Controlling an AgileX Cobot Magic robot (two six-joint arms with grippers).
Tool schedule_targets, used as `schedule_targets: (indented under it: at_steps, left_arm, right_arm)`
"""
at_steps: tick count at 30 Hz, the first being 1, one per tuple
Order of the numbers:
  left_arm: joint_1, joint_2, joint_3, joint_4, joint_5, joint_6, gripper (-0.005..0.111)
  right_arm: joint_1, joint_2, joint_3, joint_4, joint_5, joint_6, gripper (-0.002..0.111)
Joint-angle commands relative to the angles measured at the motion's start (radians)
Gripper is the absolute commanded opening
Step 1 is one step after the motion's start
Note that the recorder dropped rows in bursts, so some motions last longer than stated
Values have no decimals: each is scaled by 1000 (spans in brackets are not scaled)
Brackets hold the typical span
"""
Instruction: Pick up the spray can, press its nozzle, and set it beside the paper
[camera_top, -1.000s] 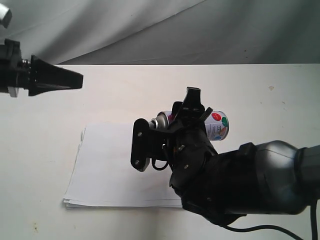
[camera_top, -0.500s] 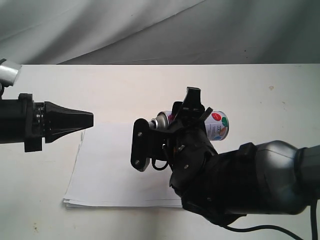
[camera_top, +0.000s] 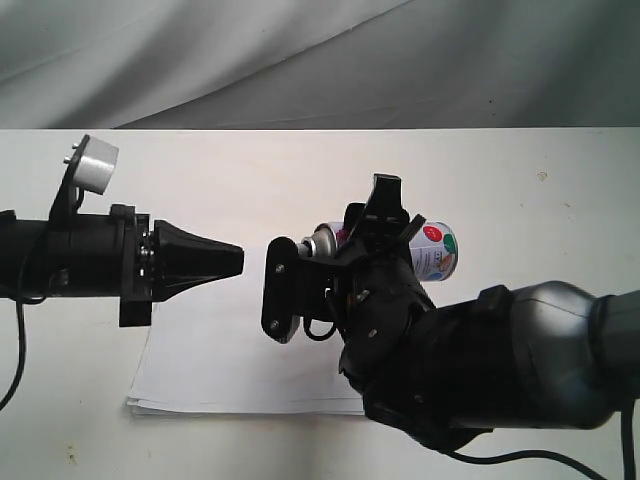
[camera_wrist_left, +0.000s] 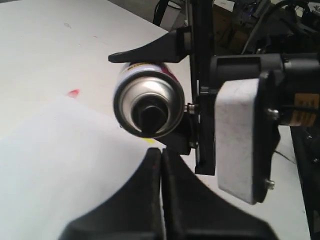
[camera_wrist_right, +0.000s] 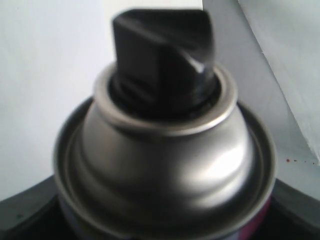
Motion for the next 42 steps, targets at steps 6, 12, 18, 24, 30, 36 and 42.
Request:
schedule_targets:
  at_steps: [6, 12, 18, 24, 30, 36, 42]
  left_arm:
    - [-6, 98, -84, -14, 58, 8, 0]
    - [-10, 115, -95, -20, 58, 8, 0]
    - [-10, 115, -95, -22, 58, 8, 0]
    - [-50, 115, -95, -26, 58, 6, 0]
    - [-128, 115, -95, -62, 58, 6, 0]
    - [-126, 115, -110, -73, 58, 6, 0]
    - [-126, 115, -171, -32, 18, -14, 0]
  right_arm:
    - [1, -8, -11, -35, 35, 2, 0]
    - [1, -8, -11, -35, 35, 2, 0]
    - [1, -8, -11, -35, 35, 4, 0]
    - [1, -8, -11, -35, 35, 4, 0]
    - [1, -8, -11, -35, 35, 4, 0]
    - [1, -8, -11, -35, 35, 4, 0]
    - [1, -8, -11, -35, 35, 4, 0]
